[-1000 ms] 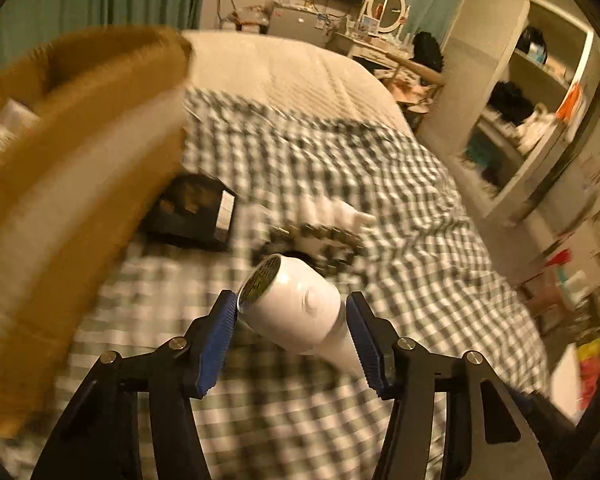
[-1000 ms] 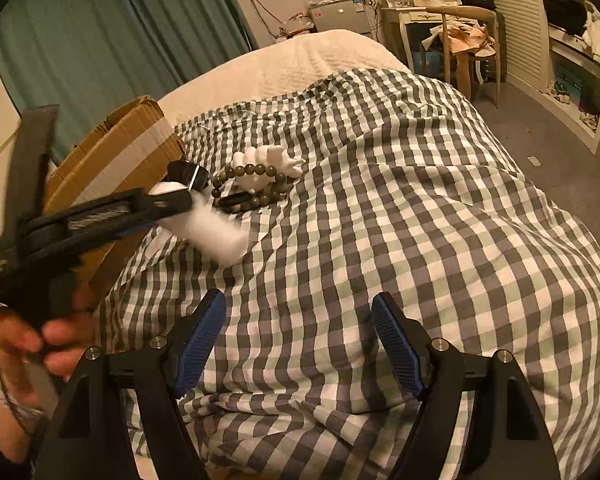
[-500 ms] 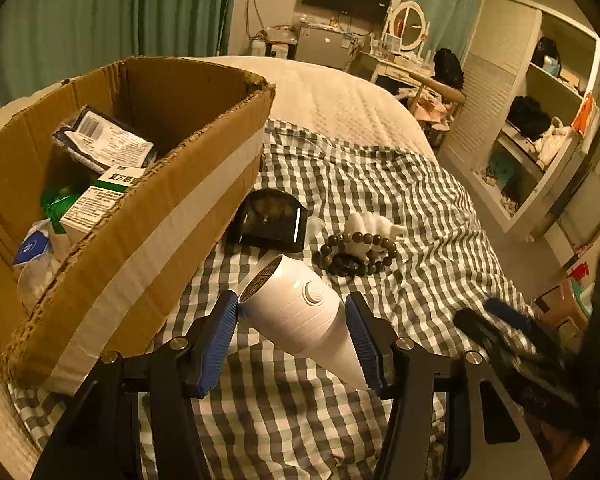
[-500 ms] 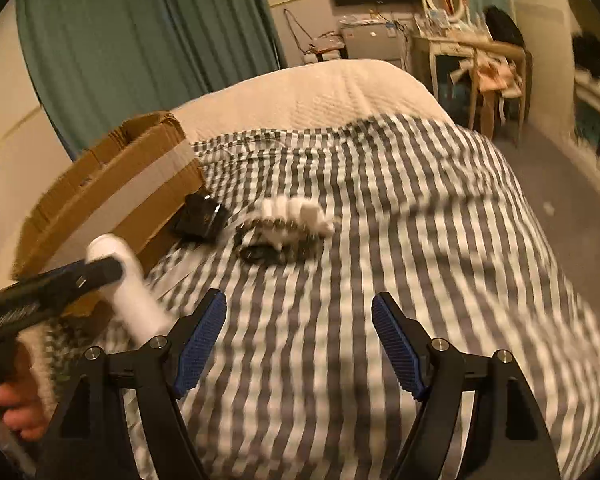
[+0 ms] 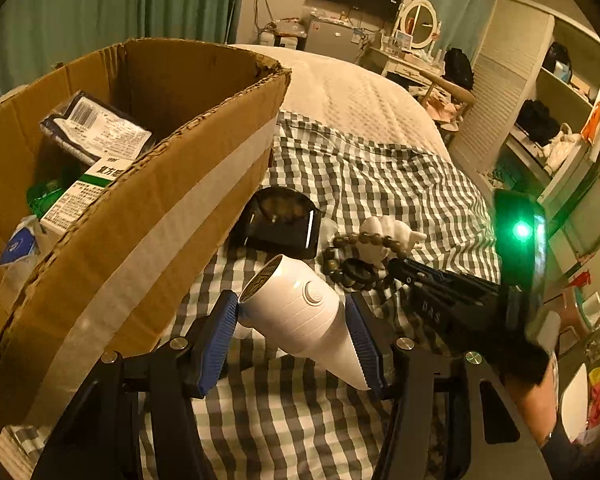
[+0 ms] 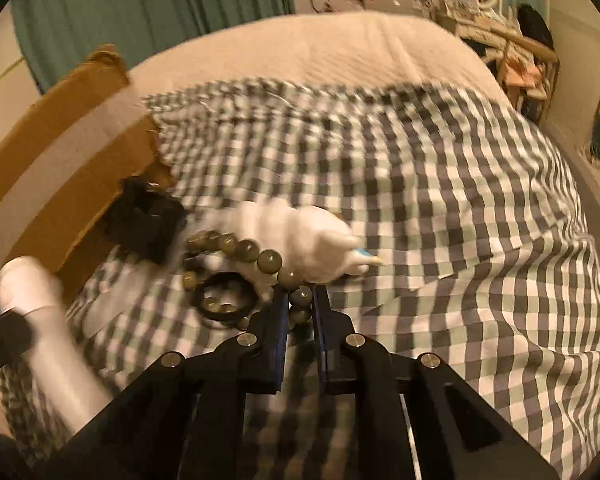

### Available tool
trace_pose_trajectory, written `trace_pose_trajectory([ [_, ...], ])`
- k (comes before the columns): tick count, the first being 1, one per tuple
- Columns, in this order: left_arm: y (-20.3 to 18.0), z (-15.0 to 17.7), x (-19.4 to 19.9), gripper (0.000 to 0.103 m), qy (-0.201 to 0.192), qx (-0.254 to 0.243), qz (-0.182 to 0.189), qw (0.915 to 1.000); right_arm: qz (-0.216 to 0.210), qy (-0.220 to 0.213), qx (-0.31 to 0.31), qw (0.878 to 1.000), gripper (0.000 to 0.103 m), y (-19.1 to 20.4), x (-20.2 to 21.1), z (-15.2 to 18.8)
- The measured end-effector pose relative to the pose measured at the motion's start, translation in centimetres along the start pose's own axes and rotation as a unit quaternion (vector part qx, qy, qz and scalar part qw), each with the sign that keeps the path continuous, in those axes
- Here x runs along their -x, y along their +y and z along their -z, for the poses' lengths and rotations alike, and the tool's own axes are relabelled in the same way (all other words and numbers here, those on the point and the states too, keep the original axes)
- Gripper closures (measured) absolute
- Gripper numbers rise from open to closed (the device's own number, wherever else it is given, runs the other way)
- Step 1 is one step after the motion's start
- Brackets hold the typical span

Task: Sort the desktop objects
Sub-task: 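Drop the white massager into the box with the left tool while the right carries the bead bracelet there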

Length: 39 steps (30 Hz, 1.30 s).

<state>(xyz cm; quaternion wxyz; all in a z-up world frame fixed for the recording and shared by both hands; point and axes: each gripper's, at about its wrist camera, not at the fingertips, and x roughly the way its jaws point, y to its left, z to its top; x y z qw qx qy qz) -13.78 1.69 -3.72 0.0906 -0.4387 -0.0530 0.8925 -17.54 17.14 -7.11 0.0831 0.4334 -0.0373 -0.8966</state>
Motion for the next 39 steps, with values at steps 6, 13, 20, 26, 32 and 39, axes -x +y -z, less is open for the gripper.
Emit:
trace_pose_trajectory([
  [6, 0.2, -0.3, 2.0, 0.046, -0.030, 0.005, 0.015, 0.9994, 0.017, -0.057, 0.032, 0.998, 0.092, 1.2, 7.1, -1.3],
  [13, -0.9, -1.6, 8.4, 0.046, -0.095, -0.007, 0.037, 0.9947, 0.044, -0.103, 0.093, 0.989, 0.092, 4.7, 15.6, -4.4],
  [20, 2.7, -5.5, 14.4, 0.046, -0.149, 0.042, 0.028, 0.9876, 0.009, -0.152, 0.125, 0.980, 0.092, 10.3, 20.8, -7.6],
  [26, 9.1, -9.0, 15.1, 0.046, -0.155, 0.101, -0.044, 0.9817, -0.048, -0.170, 0.151, 0.973, 0.092, 17.0, 19.4, -10.1],
  [32, 12.5, -8.1, 10.9, 0.045, -0.134, 0.107, -0.084, 0.9816, -0.092, -0.146, 0.149, 0.974, 0.092, 20.6, 14.2, -11.9],
  [39, 11.7, -7.2, 9.9, 0.000, -0.162, 0.079, -0.116, 0.9768, -0.012, -0.175, 0.111, 0.978, 0.032, 18.2, 14.3, -11.3],
])
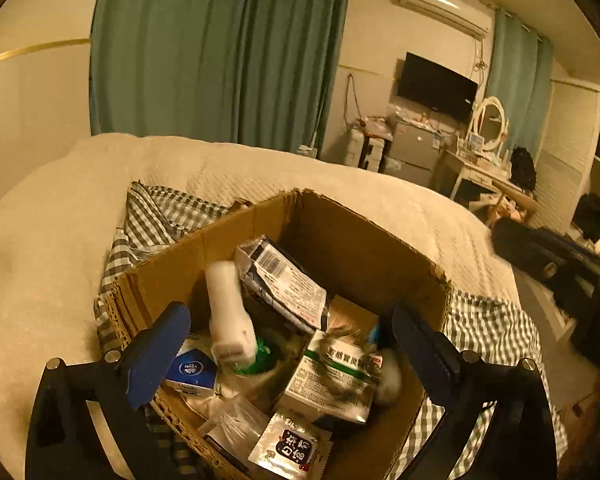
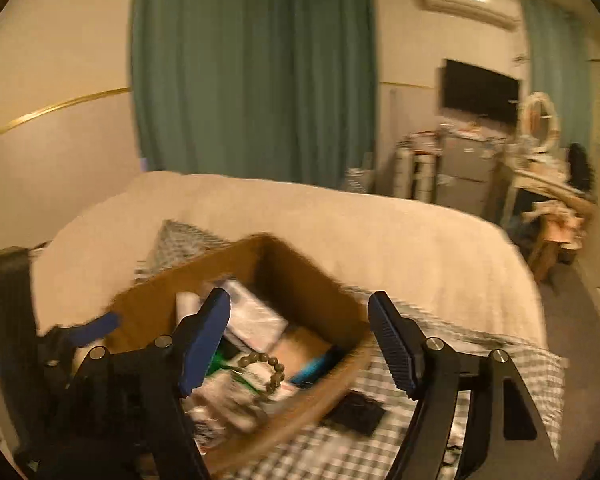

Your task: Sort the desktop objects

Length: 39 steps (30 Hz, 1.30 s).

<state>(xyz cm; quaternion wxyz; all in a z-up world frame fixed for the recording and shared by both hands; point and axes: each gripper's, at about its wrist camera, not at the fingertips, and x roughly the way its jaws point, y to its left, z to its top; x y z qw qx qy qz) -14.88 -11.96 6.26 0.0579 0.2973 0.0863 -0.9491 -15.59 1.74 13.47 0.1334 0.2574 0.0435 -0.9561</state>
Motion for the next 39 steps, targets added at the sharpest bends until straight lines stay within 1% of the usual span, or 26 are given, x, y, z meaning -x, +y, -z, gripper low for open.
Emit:
trace_pose_trajectory([
  [1, -0.3, 0.2, 0.2, 0.000, 0.003, -0.008, 0.010, 0.9999, 0.013, -0.001, -0.001, 1.000, 0.032, -0.8, 0.6, 0.4],
  [3, -0.5, 0.6, 0.8, 0.000, -0.006, -0.010, 0.019, 0.9998, 0.034, -0.002, -0.004, 0.999, 0.032, -2.2, 1.9, 1.4],
  [6, -1.9, 0.9, 2.8, 0.000, -0.023, -0.022, 0.045, 0.9985, 0.064, 0.012, -0.027, 0.997, 0.032, -5.0, 3.7, 3.7],
  [7, -2.7, 1.0, 3.6, 0.000, -0.026, -0.037, 0.065, 0.9969, 0.072, 0.020, -0.038, 0.996, 0.032, -5.9, 4.2, 4.7],
  [10, -5.5, 1.9, 5.0, 0.000, -0.033, -0.077, 0.087, 0.9927, 0.092, 0.051, -0.057, 0.993, 0.032, -9.0, 5.7, 8.1],
  [12, -7.0, 2.6, 5.2, 0.000, -0.027, -0.088, 0.089, 0.9917, 0.102, 0.066, -0.067, 0.990, 0.032, -10.7, 6.5, 10.7],
  [14, -8.8, 3.3, 5.2, 0.000, -0.015, -0.095, 0.109, 0.9893, 0.106, 0.080, -0.081, 0.988, 0.032, -12.4, 6.9, 13.0],
  [16, -10.5, 4.5, 4.6, 0.000, 0.006, -0.103, 0.136, 0.9853, 0.104, 0.093, -0.093, 0.986, 0.032, -13.9, 6.4, 14.8],
  [17, -11.1, 5.0, 4.4, 0.000, 0.013, -0.110, 0.143, 0.9835, 0.104, 0.099, -0.097, 0.985, 0.032, -14.4, 6.0, 15.5],
  [19, -12.5, 6.0, 3.9, 0.000, 0.021, -0.123, 0.150, 0.9808, 0.097, 0.109, -0.098, 0.984, 0.038, -15.0, 4.6, 16.8],
  [20, -13.1, 6.5, 3.5, 0.000, 0.024, -0.129, 0.149, 0.9801, 0.095, 0.114, -0.096, 0.984, 0.039, -15.4, 3.7, 16.9],
  [21, -13.6, 6.9, 3.2, 0.000, 0.027, -0.132, 0.148, 0.9799, 0.087, 0.123, -0.094, 0.984, 0.042, -15.5, 2.4, 17.5],
  [22, -14.1, 7.4, 2.7, 0.000, 0.032, -0.134, 0.146, 0.9796, 0.081, 0.132, -0.097, 0.983, 0.048, -15.6, 1.3, 17.9],
  [24, -14.5, 8.0, 2.3, 0.000, 0.036, -0.133, 0.145, 0.9798, 0.069, 0.150, -0.114, 0.980, 0.056, -16.0, -0.9, 18.9],
  [27, -15.2, 8.4, 1.5, 0.000, 0.045, -0.126, 0.147, 0.9800, 0.065, 0.157, -0.129, 0.977, 0.056, -16.6, -4.1, 19.8],
  [29, -15.8, 9.1, 0.9, 0.000, 0.053, -0.130, 0.151, 0.9785, 0.063, 0.160, -0.138, 0.975, 0.058, -17.0, -5.8, 20.3],
  [33, -17.1, 10.2, -0.5, 0.000, 0.061, -0.148, 0.143, 0.9768, 0.060, 0.177, -0.152, 0.970, 0.071, -17.8, -8.2, 21.2],
  [35, -17.3, 10.7, -1.3, 0.000, 0.070, -0.150, 0.141, 0.9761, 0.055, 0.182, -0.161, 0.969, 0.081, -18.1, -8.7, 21.8],
  [36, -17.5, 11.0, -1.6, 0.000, 0.075, -0.148, 0.143, 0.9757, 0.050, 0.176, -0.171, 0.968, 0.095, -18.6, -8.4, 22.0],
  [37, -17.7, 11.3, -2.0, 0.000, 0.079, -0.147, 0.145, 0.9752, 0.048, 0.172, -0.177, 0.968, 0.099, -18.7, -7.8, 21.9],
  [39, -18.1, 11.6, -2.6, 0.000, 0.085, -0.146, 0.147, 0.9746, 0.046, 0.158, -0.188, 0.968, 0.099, -19.1, -6.4, 21.9],
])
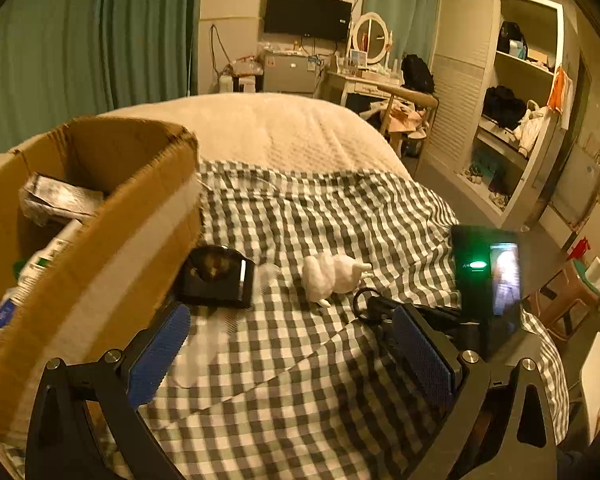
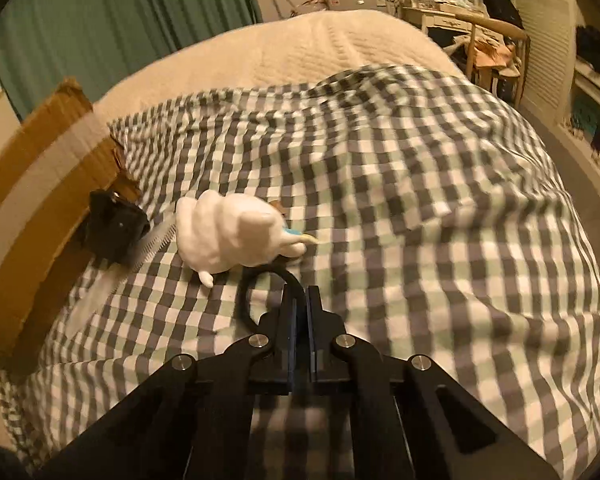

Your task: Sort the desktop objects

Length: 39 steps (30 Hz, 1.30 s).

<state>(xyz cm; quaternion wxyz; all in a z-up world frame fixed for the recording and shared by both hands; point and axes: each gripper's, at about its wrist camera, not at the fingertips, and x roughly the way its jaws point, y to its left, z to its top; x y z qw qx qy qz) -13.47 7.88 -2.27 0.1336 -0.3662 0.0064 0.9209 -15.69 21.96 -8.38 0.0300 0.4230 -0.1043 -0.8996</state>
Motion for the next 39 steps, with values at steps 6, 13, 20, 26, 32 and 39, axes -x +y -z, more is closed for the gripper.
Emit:
trace_pose_trajectory([
  [6, -1.0, 0.7, -2.6, 0.000, 0.000, 0.003, 0.007, 1.0000, 0.010, -0.029, -0.025, 0.999, 0.099, -2.3, 3.7, 1.5],
  [13, -2.0, -0.2, -7.9, 0.000, 0.024, 0.047, 0.028, 0.9982, 0.011, -0.044, -0.042, 0.998, 0.099, -4.0, 5.6, 1.2],
  [20, -1.2, -0.4, -13.2, 0.000, 0.038, 0.073, 0.010, 0.9966, 0.005, -0.047, -0.050, 0.998, 0.099, -4.6, 5.4, 1.0],
  [26, -1.2, -0.2, -14.4, 0.010, 0.052, 0.061, 0.045, 0.9957, 0.002, -0.040, -0.054, 0.998, 0.099, -4.9, 4.9, 1.0],
  [32, -2.1, -0.3, -14.6, 0.038, 0.060, 0.025, 0.033, 0.9974, 0.006, -0.042, -0.051, 0.998, 0.099, -4.5, 5.6, 1.2],
  [39, -0.8, -0.8, -10.8, 0.038, 0.031, 0.037, 0.043, 0.9979, 0.005, -0.052, -0.031, 0.998, 0.099, -2.9, 8.2, 1.1],
])
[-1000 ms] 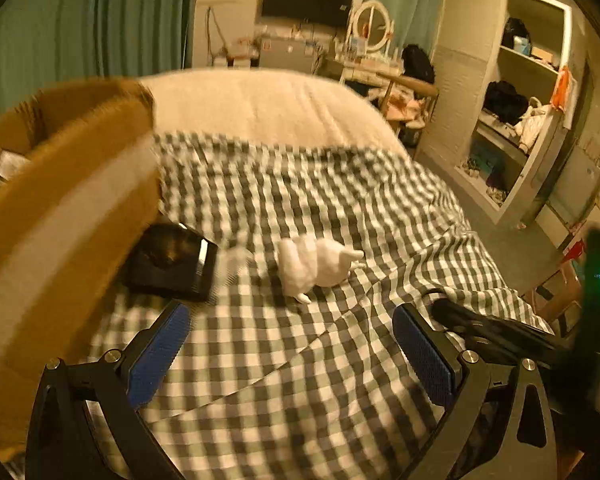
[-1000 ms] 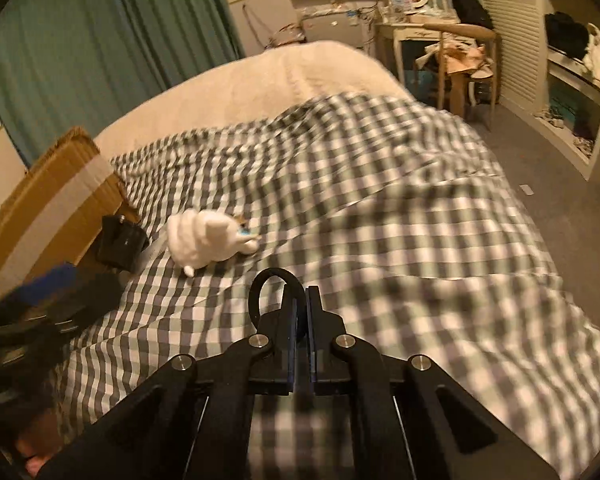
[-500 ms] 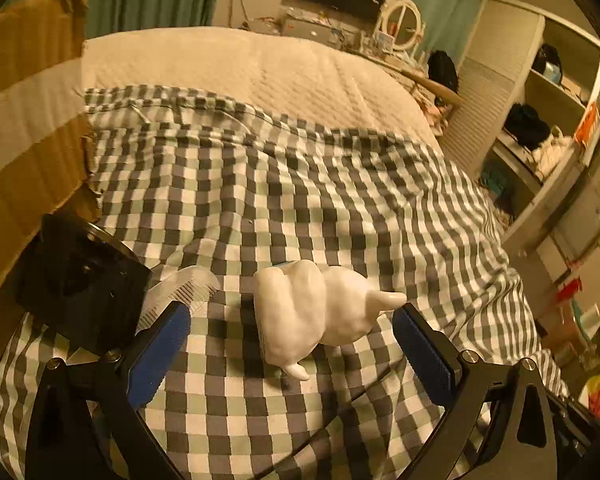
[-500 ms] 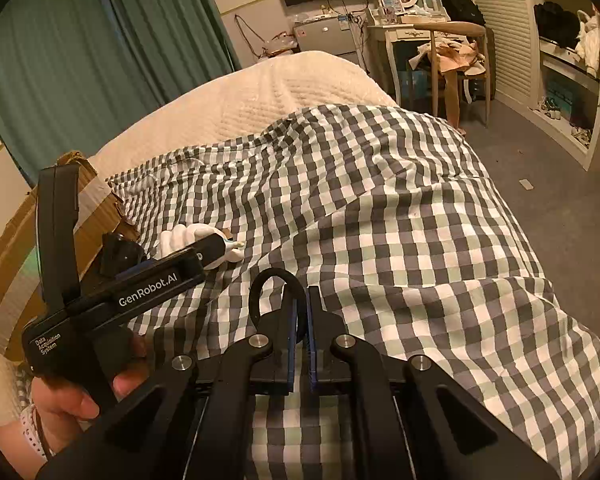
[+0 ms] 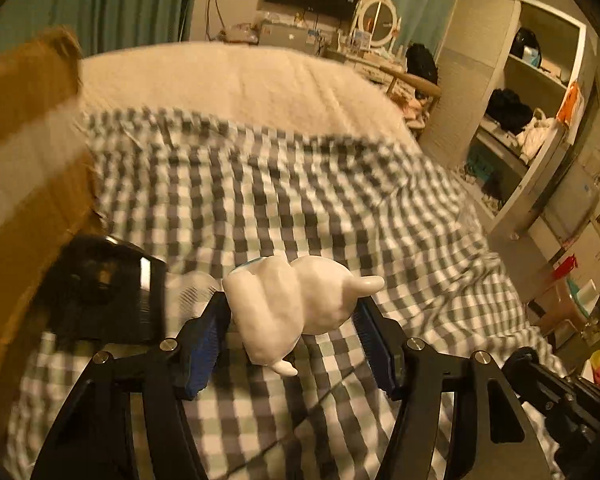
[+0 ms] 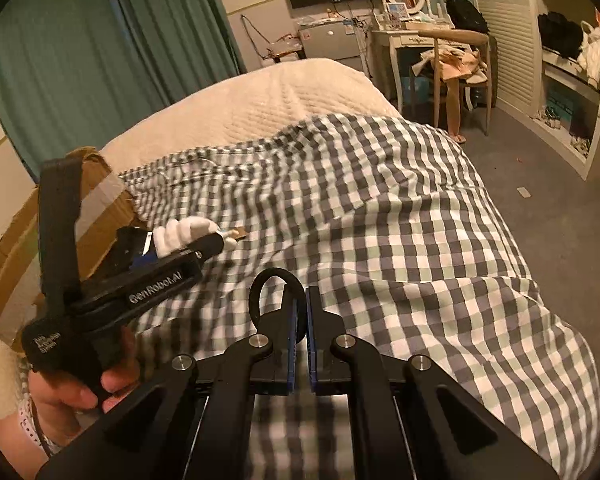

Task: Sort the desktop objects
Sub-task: 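Drop the white figurine and black hair tie into the box with both tools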

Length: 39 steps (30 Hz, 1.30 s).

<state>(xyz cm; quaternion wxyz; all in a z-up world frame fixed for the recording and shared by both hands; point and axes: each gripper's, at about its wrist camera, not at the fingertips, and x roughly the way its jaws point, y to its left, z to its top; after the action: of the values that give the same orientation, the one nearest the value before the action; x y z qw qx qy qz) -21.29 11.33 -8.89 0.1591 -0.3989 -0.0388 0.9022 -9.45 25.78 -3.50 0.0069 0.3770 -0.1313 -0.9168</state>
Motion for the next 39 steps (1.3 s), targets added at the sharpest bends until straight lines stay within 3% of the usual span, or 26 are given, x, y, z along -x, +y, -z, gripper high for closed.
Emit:
trace_pose_trajectory([
  [3, -0.5, -1.0, 3.5, 0.038, -0.033, -0.015, -0.008, 0.9993, 0.000, -0.006, 0.011, 1.000, 0.099, 1.0, 1.8, -0.6],
  [8, -1.4, -3.2, 10.4, 0.038, -0.084, -0.039, 0.012, 0.9956, 0.008, -0.024, 0.045, 0.999, 0.099, 3.6, 6.0, -1.3],
  [12, 0.7, -3.0, 14.6, 0.038, -0.104, -0.016, 0.003, 0.9945, 0.003, -0.030, 0.060, 0.998, 0.099, 5.7, 8.5, -1.5],
  [18, 4.7, -3.1, 19.6, 0.038, -0.132, 0.021, -0.051, 0.9897, -0.023, -0.030, 0.070, 0.997, 0.099, 10.1, 10.3, -1.9],
  [21, 7.2, -3.7, 22.2, 0.038, -0.161, 0.058, -0.081, 0.9819, -0.039, -0.040, 0.093, 0.994, 0.099, 13.4, 10.4, -3.3],
  [24, 10.4, -4.2, 24.0, 0.038, -0.179, 0.100, -0.084, 0.9751, -0.059, -0.046, 0.117, 0.990, 0.099, 17.2, 9.5, -5.2],
  [27, 13.5, -4.2, 25.0, 0.038, -0.189, 0.124, -0.139, 0.9640, -0.093, -0.051, 0.134, 0.985, 0.099, 21.2, 8.1, -7.2],
  [30, 16.0, -4.3, 25.2, 0.038, -0.184, 0.138, -0.195, 0.9534, -0.114, -0.056, 0.158, 0.979, 0.099, 25.3, 6.1, -8.6],
  [35, 20.2, -3.7, 24.6, 0.037, -0.145, 0.178, -0.233, 0.9451, -0.138, -0.045, 0.153, 0.978, 0.098, 29.3, 2.3, -9.7],
  [36, 20.7, -3.5, 24.3, 0.037, -0.133, 0.185, -0.234, 0.9452, -0.139, -0.043, 0.146, 0.978, 0.091, 29.7, 1.6, -9.9],
  [37, 21.2, -3.4, 23.7, 0.036, -0.118, 0.190, -0.234, 0.9460, -0.146, -0.042, 0.139, 0.979, 0.075, 29.9, 1.0, -10.1],
  [38, 21.7, -3.3, 23.2, 0.031, -0.103, 0.192, -0.234, 0.9474, -0.149, -0.041, 0.133, 0.979, 0.066, 29.9, 0.6, -10.4],
  [39, 21.9, -3.1, 22.9, 0.023, -0.100, 0.192, -0.234, 0.9479, -0.145, -0.043, 0.126, 0.981, 0.048, 29.9, 0.4, -10.6],
])
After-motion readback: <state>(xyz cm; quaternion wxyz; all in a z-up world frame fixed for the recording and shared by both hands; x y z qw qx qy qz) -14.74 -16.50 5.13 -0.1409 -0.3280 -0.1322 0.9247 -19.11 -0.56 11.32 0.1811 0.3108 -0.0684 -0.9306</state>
